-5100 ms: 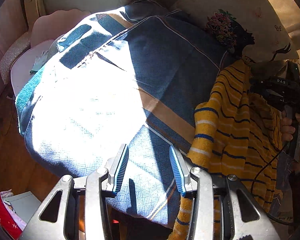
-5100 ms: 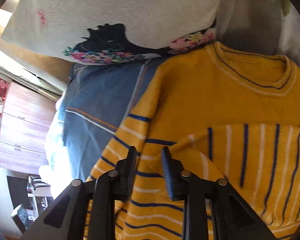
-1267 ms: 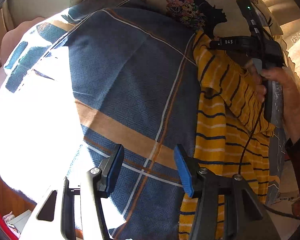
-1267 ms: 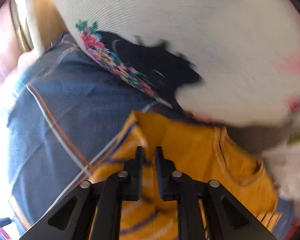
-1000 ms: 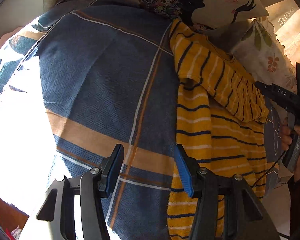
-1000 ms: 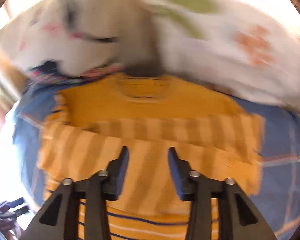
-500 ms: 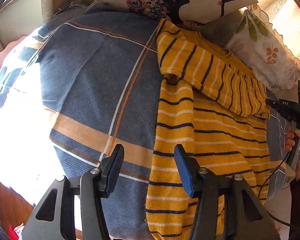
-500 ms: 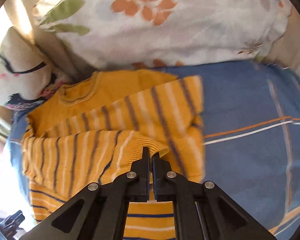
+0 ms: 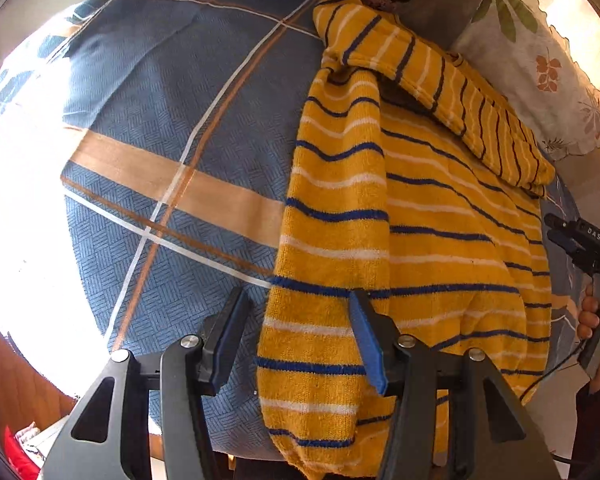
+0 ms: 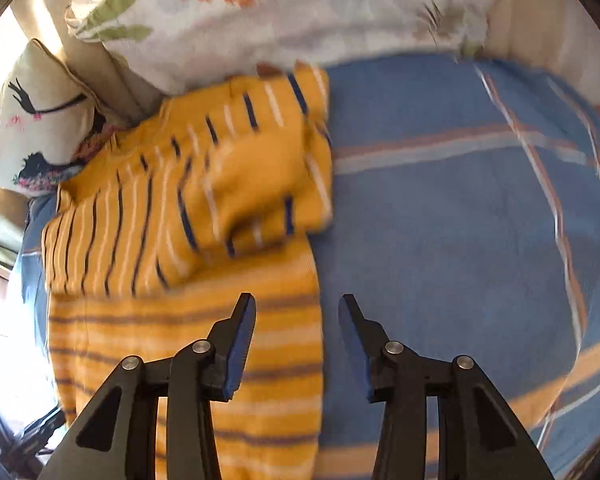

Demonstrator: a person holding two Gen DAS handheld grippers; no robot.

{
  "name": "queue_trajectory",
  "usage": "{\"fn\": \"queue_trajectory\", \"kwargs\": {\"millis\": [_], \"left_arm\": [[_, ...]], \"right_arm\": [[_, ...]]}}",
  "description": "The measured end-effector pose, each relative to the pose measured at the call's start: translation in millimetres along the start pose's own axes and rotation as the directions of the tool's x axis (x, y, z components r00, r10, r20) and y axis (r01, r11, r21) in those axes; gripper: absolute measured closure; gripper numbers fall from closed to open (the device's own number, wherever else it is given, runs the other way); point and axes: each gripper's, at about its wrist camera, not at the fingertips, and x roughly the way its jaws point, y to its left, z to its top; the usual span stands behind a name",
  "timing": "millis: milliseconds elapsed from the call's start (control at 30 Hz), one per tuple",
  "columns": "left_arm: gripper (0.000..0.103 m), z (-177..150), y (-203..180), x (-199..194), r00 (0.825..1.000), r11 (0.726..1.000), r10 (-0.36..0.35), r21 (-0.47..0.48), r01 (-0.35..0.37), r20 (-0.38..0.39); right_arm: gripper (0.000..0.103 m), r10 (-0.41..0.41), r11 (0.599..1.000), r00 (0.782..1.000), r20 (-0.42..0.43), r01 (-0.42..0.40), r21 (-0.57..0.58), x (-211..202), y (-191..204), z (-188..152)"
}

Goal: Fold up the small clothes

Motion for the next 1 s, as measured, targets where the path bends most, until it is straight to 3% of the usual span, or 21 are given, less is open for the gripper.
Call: {"fn": "queue_trajectory", "kwargs": {"millis": [67,167,200,333,467,600,733,833,900,933,967,1000], "left_arm": [[0.074,-5,-5,0,0.999,0.999,-0.029,0.02,0.029,-0.02],[0.074,-13,-4,-5,0.998,0.998,-0.057,0.014,0.057,-0.021],[0.074,-17,-2,-6,0.997,0.997,-0.071,0.0,0.071,-0.023],[0.067,-38,14,-11,0.988,0.985,-0.156,-0.082,0.154,-0.021],[0.056,-61,19,-18,0.975,0.969,-0.222,-0.115,0.22,-0.006],[0.047,-77,13,-21,0.965,0.958,-0.261,-0.114,0.261,0.018],[0.046,-84,3,-17,0.961,0.956,-0.276,-0.103,0.275,0.012],[0.049,-87,-4,-14,0.97,0.966,-0.241,-0.097,0.241,0.013],[0.094,-87,-1,-14,0.987,0.982,-0.16,-0.102,0.16,0.002],[0.093,-86,3,-13,0.985,0.978,-0.174,-0.119,0.172,-0.009],[0.094,-85,9,-13,0.98,0.968,-0.199,-0.156,0.195,-0.007],[0.094,-84,13,-14,0.977,0.961,-0.214,-0.182,0.21,-0.005]], "right_arm": [[0.056,0.078,0.995,0.996,-0.043,-0.075,0.065,3,-16,-22],[0.056,0.234,0.965,0.969,-0.082,-0.222,0.137,-1,-30,-58],[0.056,0.292,0.949,0.951,-0.104,-0.275,0.152,-4,-32,-71],[0.056,0.451,0.887,0.876,-0.172,-0.418,0.196,-6,-36,-114],[0.056,0.525,0.849,0.825,-0.208,-0.49,0.2,-14,-34,-148],[0.056,0.563,0.826,0.793,-0.234,-0.527,0.202,-15,-30,-168],[0.056,0.554,0.833,0.791,-0.26,-0.528,0.167,-18,-24,-178],[0.056,0.534,0.845,0.805,-0.26,-0.518,0.131,-18,-17,-179],[0.056,0.522,0.852,0.817,-0.244,-0.509,0.119,-19,-14,-180],[0.059,0.514,0.857,0.824,-0.239,-0.502,0.112,-20,-12,-180],[0.083,0.496,0.868,0.834,-0.243,-0.487,0.098,-19,-10,-179],[0.094,0.472,0.88,0.842,-0.261,-0.468,0.08,-18,-8,-178]]}}
